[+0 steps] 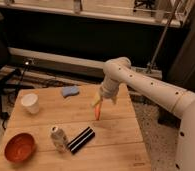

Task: Place the eraser on the white sponge

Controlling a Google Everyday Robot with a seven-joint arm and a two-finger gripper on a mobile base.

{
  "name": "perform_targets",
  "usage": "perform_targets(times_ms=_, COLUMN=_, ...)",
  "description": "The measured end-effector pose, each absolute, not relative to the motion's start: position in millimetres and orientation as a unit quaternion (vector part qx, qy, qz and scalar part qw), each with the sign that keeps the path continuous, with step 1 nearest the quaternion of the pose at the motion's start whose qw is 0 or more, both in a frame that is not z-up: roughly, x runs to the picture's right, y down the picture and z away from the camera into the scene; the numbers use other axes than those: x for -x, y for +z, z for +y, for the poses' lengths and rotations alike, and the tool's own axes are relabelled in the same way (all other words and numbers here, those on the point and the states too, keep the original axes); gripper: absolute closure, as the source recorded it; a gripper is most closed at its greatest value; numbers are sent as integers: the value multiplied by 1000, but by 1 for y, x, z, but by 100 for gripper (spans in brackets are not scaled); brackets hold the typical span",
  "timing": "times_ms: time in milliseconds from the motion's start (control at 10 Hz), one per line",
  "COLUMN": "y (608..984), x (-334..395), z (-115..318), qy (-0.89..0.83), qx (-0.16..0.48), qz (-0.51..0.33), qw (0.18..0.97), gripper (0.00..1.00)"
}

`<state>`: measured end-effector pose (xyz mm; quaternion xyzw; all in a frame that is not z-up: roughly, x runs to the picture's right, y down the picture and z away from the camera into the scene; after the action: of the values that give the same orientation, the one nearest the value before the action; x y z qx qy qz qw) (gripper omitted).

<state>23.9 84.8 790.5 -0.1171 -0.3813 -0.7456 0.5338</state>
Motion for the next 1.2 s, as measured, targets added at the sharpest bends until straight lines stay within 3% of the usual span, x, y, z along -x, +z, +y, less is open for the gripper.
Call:
perform_targets(times_ms=800, y=776, x=0, z=98, qy=-798, qx=78, qz=-402, qw=442, gripper=20)
perform_targets(times_ms=1200, y=757, x=36, z=156, qy=-873, qx=35, qz=-414, qw=256, gripper=20)
